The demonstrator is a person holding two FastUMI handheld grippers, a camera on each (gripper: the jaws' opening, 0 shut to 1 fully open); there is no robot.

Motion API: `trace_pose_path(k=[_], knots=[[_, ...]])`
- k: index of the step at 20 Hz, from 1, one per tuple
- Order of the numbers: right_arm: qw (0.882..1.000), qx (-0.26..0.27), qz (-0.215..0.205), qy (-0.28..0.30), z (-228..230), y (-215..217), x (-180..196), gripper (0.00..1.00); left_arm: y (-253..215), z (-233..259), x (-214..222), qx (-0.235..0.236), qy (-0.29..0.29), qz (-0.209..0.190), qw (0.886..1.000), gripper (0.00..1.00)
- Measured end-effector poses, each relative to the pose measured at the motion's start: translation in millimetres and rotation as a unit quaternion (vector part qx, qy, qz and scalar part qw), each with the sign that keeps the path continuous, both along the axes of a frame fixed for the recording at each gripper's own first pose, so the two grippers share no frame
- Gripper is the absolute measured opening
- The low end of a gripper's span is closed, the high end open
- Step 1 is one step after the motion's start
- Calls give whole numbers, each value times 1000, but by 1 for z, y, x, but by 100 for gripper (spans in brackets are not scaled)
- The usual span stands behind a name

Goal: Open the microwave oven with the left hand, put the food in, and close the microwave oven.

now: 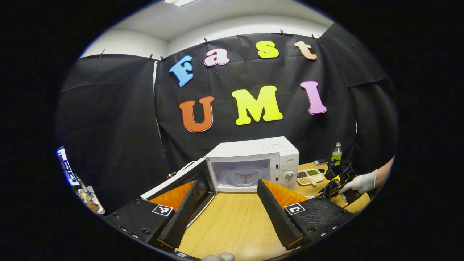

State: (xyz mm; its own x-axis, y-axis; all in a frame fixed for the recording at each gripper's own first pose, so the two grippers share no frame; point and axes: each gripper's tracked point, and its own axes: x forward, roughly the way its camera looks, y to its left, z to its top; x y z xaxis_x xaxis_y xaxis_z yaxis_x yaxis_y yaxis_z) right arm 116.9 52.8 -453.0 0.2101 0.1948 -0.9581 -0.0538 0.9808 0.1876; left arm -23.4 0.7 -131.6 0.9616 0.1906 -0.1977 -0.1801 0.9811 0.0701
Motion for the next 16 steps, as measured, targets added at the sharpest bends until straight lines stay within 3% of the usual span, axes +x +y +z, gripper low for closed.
trace_pose_path(k=[4, 5, 6, 16], knots=[[999, 0, -38, 36, 0, 2, 3, 8, 11, 2, -11, 0, -4, 27, 1000, 96], [999, 8, -29, 36, -1, 3, 4, 2, 13, 1, -14, 0, -5, 32, 999, 96], [999, 18, -29, 35, -1, 3, 4, 6, 16, 1, -17, 0, -4, 37, 999, 96], [985, 138, -105, 18, 12, 21, -14, 4, 40, 6, -32, 3, 7, 58, 998, 96]])
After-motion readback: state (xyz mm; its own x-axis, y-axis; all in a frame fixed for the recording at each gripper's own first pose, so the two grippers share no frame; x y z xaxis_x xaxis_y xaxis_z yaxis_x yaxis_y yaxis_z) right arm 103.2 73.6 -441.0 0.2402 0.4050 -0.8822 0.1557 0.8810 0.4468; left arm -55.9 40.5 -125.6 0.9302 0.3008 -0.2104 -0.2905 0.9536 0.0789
